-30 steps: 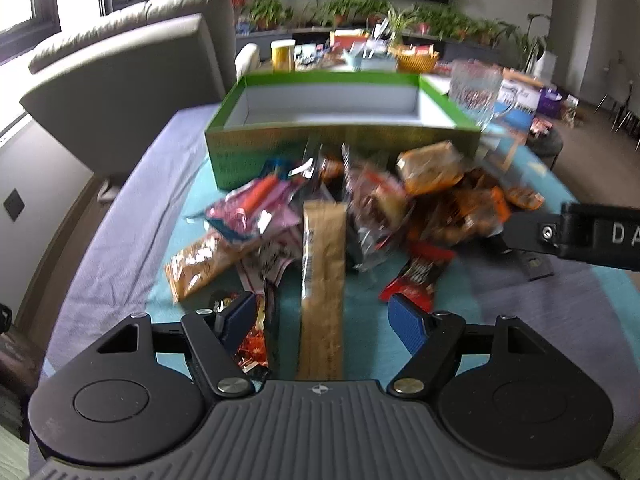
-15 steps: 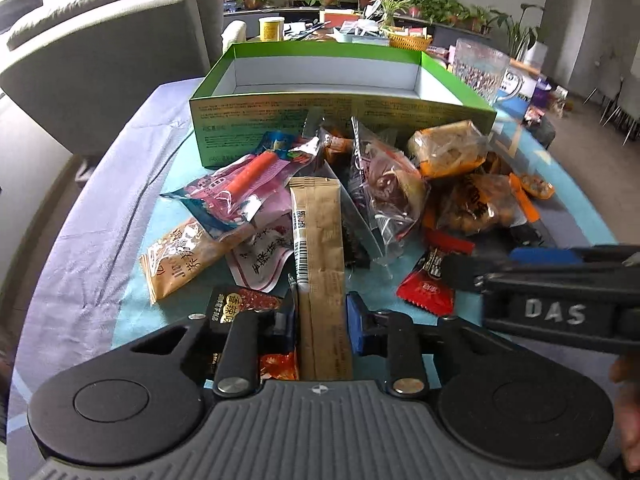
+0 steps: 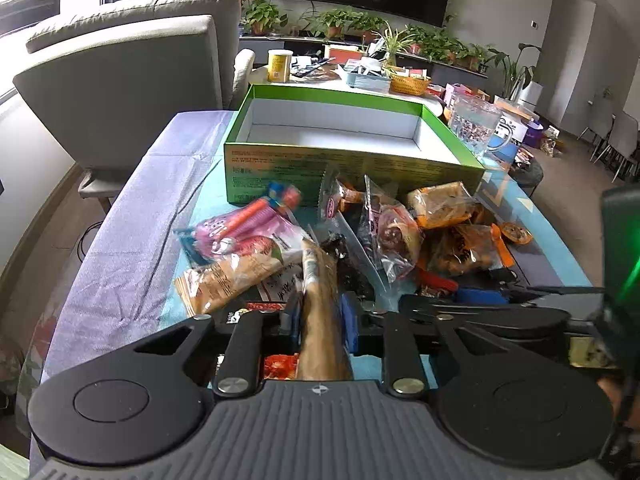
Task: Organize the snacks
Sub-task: 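Grasp the tan wrapped bar with the left tool while the right tool grasps a red candy packet, then carry the tan bar and red packet into the green box and release both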
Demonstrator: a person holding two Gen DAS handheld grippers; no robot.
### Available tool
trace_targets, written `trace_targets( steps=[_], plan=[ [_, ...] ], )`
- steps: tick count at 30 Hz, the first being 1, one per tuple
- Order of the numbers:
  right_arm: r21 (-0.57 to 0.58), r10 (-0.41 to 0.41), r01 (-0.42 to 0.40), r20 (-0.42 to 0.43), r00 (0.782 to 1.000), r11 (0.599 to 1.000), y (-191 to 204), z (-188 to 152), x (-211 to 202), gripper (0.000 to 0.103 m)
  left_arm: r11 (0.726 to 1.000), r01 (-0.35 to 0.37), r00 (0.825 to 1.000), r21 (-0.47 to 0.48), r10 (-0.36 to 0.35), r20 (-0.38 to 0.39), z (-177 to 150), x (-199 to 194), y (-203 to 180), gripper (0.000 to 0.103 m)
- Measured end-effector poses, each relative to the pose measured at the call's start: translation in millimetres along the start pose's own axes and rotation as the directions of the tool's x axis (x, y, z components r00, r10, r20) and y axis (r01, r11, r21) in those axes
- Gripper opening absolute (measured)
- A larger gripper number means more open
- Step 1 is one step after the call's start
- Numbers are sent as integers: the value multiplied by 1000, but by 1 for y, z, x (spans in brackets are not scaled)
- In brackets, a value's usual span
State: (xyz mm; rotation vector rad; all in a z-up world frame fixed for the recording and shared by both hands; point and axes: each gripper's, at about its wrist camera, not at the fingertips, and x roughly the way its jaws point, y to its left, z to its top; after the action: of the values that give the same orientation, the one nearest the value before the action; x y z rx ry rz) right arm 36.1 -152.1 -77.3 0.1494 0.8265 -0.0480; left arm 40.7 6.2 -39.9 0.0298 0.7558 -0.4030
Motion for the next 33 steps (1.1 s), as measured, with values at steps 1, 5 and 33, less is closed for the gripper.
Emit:
trace_targets(
  steps=[1,5,33],
  plan=[
    [-14,-8,8,4,1000,1000,2,-1,0,54,1000,0,1000,0,0,-2,-1,0,0,14],
    [-67,-33,34,21,999,997,7,-7,-3,35,1000,10,1000,-5,-10,0,-3,-6,1,13],
    [-17,58,-56,204,977,998,-19,-1,-71,23,998,23,987,58,-32,158,13,-42,-23,11]
  ],
)
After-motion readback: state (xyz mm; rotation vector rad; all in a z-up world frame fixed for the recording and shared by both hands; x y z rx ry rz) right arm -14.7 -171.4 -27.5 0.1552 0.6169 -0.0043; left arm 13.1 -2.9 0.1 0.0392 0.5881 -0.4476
